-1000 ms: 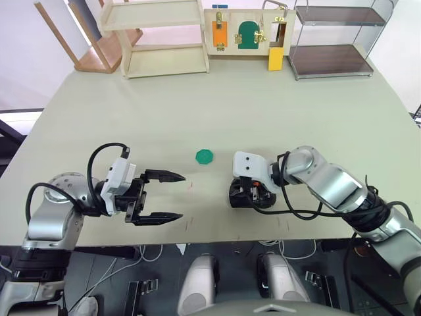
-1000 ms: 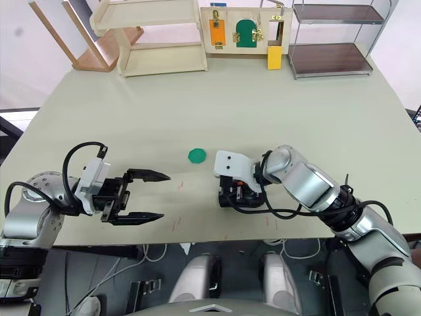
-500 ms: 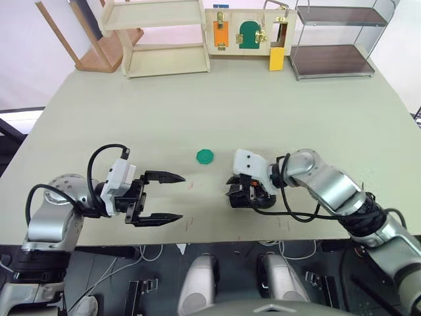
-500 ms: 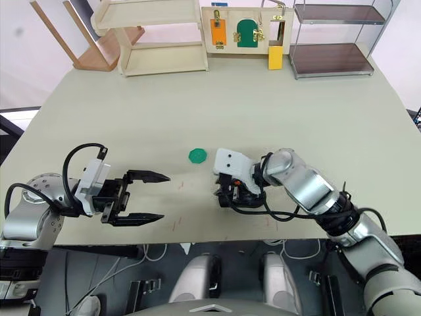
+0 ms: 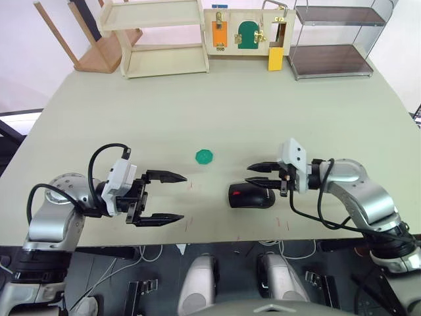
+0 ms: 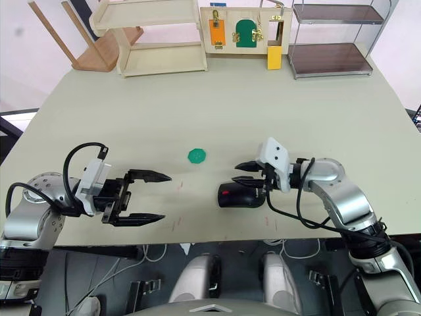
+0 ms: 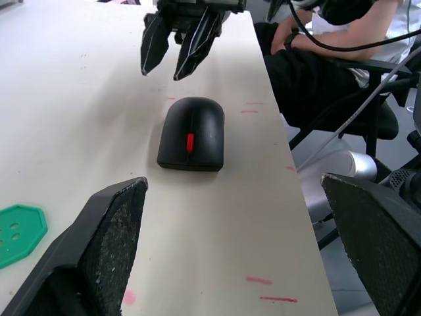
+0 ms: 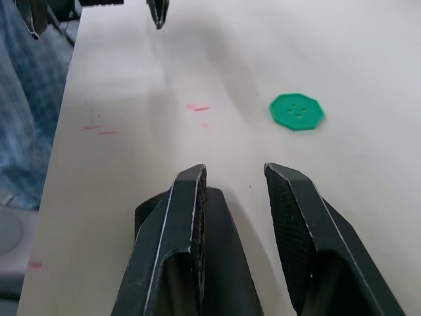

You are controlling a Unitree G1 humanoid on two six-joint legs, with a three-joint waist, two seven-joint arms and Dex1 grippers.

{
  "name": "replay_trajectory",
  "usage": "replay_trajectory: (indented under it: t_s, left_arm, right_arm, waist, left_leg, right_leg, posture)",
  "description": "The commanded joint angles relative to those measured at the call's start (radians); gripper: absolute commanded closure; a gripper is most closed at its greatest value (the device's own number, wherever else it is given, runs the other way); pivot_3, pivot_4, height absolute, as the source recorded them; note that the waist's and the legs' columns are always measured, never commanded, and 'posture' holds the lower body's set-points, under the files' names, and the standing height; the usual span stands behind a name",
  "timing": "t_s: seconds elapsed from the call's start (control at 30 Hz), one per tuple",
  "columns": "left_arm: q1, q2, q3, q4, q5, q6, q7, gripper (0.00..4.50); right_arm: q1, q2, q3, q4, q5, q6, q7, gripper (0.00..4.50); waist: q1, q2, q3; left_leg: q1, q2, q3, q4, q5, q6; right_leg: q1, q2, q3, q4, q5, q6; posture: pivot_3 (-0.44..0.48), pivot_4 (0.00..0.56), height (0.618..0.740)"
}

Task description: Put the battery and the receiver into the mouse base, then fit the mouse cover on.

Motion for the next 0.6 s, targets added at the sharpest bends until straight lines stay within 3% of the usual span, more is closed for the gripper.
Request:
replay_trajectory:
  t_s: [0.03, 0.3, 0.6]
  left_arm:
    - [-0.007, 0.009, 0.031, -0.024, -0.02, -0.002, -0.01, 0.0]
    - [-0.005, 0.009, 0.032, -0.036, -0.023, 0.01, -0.001, 0.0]
    - [-0.007, 0.006, 0.036, -0.041, -0.023, 0.02, 0.01, 0.0]
  right_arm:
    - [0.058, 0.013, -0.064, -0.015, 0.047, -0.126, 0.032, 3.02]
    - [0.139, 0.033, -0.073, 0.085, 0.043, -0.317, 0.094, 3.02]
    - [0.166, 0.086, -0.007, 0.324, -0.044, -0.491, 0.127, 3.02]
  waist:
    - [0.0, 0.0, 0.0]
    - [0.0, 0.0, 0.0]
    - [-0.002, 0.0, 0.0]
  left_leg:
    - [0.0, 0.0, 0.0, 0.0, 0.0, 0.0]
    - [0.002, 0.0, 0.0, 0.0, 0.0, 0.0]
    - [0.003, 0.0, 0.0, 0.0, 0.0, 0.0]
  right_leg:
    - [0.0, 0.0, 0.0, 0.0, 0.0, 0.0]
    - [0.001, 0.0, 0.001, 0.0, 0.0, 0.0]
    - [0.003, 0.0, 0.001, 0.0, 0.0, 0.0]
  posture:
    - [0.0, 0.15, 0.74]
    - [0.0, 0.15, 0.74]
    - [0.0, 0.15, 0.74]
